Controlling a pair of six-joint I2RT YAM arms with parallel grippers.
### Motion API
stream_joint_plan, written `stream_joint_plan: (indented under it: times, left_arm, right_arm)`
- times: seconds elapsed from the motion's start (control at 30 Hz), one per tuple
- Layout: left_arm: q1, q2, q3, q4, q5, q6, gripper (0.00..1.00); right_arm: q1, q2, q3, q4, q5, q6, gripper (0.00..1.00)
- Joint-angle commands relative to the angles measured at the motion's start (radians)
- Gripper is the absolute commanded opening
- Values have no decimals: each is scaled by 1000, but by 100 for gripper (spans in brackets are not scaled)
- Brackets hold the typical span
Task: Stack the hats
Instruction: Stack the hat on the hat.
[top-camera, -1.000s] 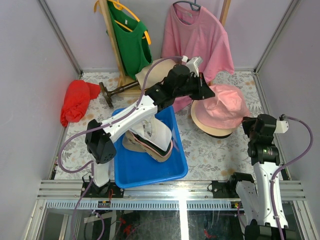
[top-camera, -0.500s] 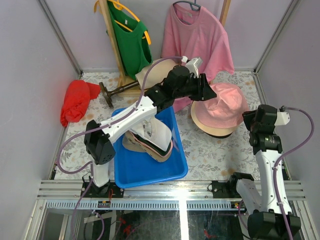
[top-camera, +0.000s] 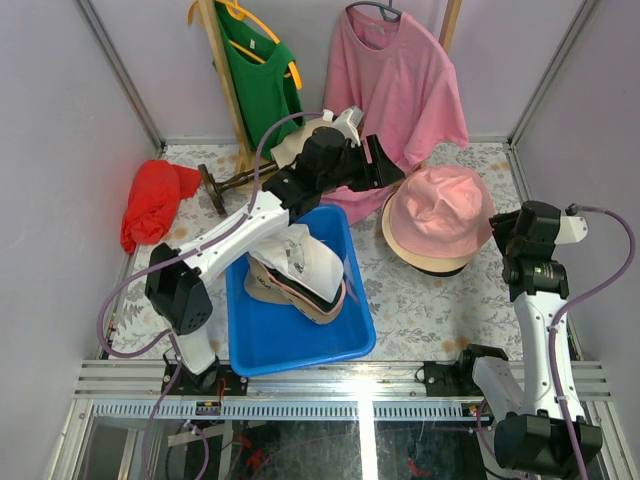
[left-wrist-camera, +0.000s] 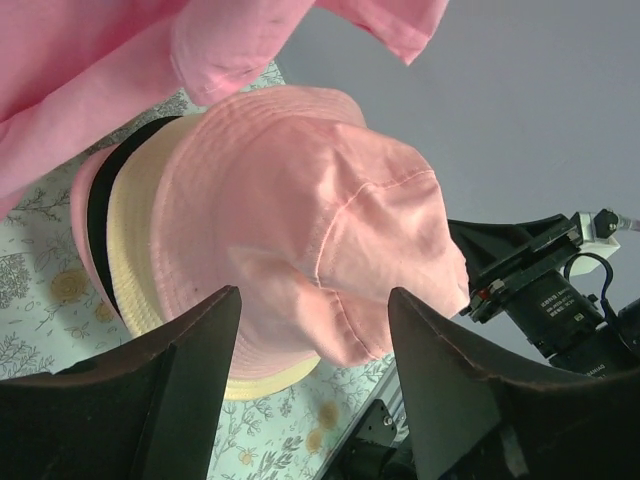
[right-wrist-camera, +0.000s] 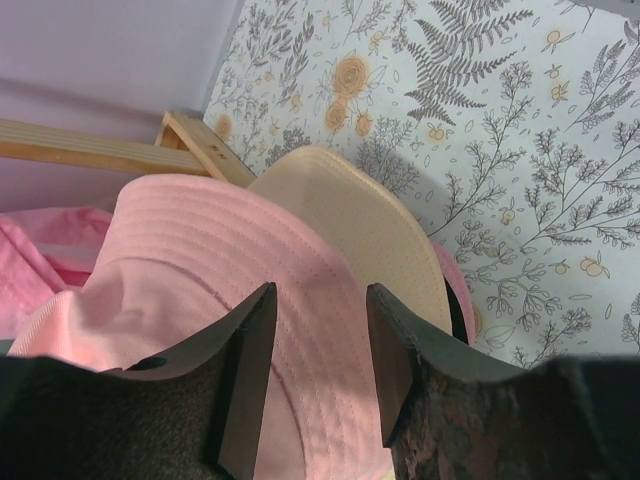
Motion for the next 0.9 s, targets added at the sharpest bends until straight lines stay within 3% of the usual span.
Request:
stream_joint_plan:
  times: [0.0, 0.33, 0.67, 0.87]
  left_arm:
    - [23, -3, -25, 92, 22, -52, 61]
    - [76, 80, -28, 173, 168, -150, 62]
    - [126, 207, 2, 283, 378, -290, 63]
    - [132, 251, 3, 295, 428, -304, 63]
  right_arm:
    - [-25, 10, 68, 20, 16, -20, 48]
    - [-63, 77, 74, 100, -111, -8, 49]
    - [-133, 139, 65, 214, -349, -25, 59]
    - [-144, 163, 45, 257, -460, -31, 63]
